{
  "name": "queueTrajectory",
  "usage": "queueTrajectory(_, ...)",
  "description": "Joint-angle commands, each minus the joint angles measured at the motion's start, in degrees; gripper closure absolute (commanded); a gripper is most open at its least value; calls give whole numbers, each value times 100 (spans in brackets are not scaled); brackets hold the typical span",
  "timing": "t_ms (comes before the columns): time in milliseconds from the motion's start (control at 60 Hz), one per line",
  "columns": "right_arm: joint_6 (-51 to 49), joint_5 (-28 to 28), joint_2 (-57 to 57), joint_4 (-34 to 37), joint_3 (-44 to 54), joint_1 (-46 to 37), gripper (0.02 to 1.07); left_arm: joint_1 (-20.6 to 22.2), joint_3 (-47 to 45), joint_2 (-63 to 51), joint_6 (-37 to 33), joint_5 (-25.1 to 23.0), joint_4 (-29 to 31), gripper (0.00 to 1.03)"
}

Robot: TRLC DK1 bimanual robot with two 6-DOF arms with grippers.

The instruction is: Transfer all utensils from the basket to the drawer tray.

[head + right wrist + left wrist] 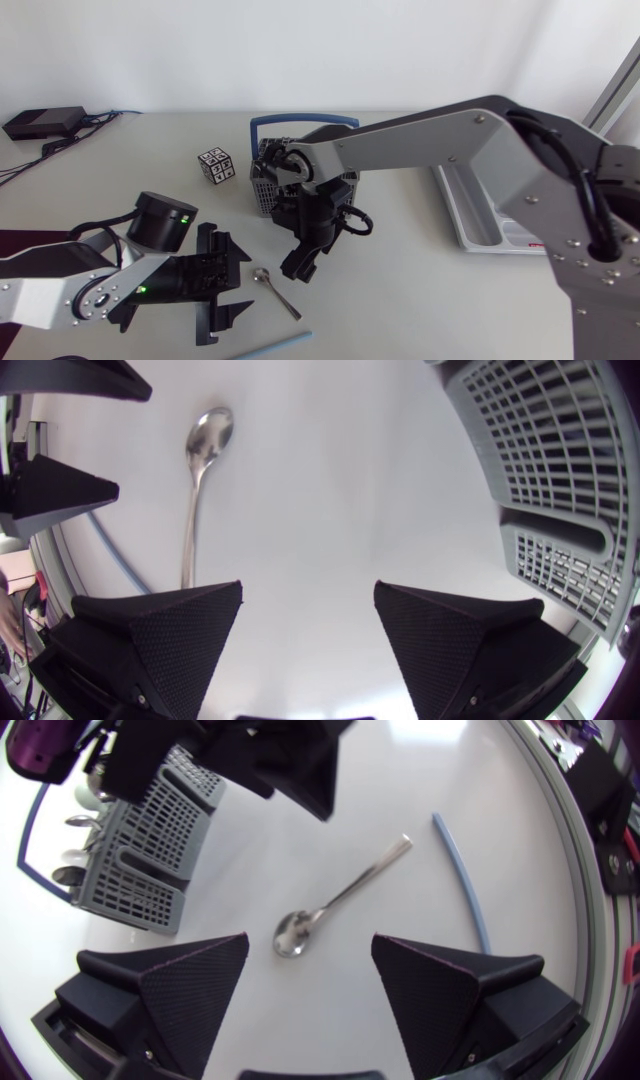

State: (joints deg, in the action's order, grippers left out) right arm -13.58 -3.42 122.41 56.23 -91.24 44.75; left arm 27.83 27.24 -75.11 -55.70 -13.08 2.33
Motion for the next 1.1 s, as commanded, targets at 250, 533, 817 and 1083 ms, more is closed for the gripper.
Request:
queueTrajectory(250,-74,-185,-1026,-648,1539,-380,9,425,1011,-1041,-1619,-37,672,34)
queueTrajectory(533,-118,-308,-1668,-868,2339,-573,8,600,1916,-2201,-2516,43,1806,69)
queueTrajectory(817,-127,-387,-2046,-1044,2805,-476,8,600,2593,-2930,-2718,192,2615,92)
queueTrajectory(1083,-118,-387,-2072,-1246,2945,-503,8,565,2883,-3282,-2691,192,3371,100)
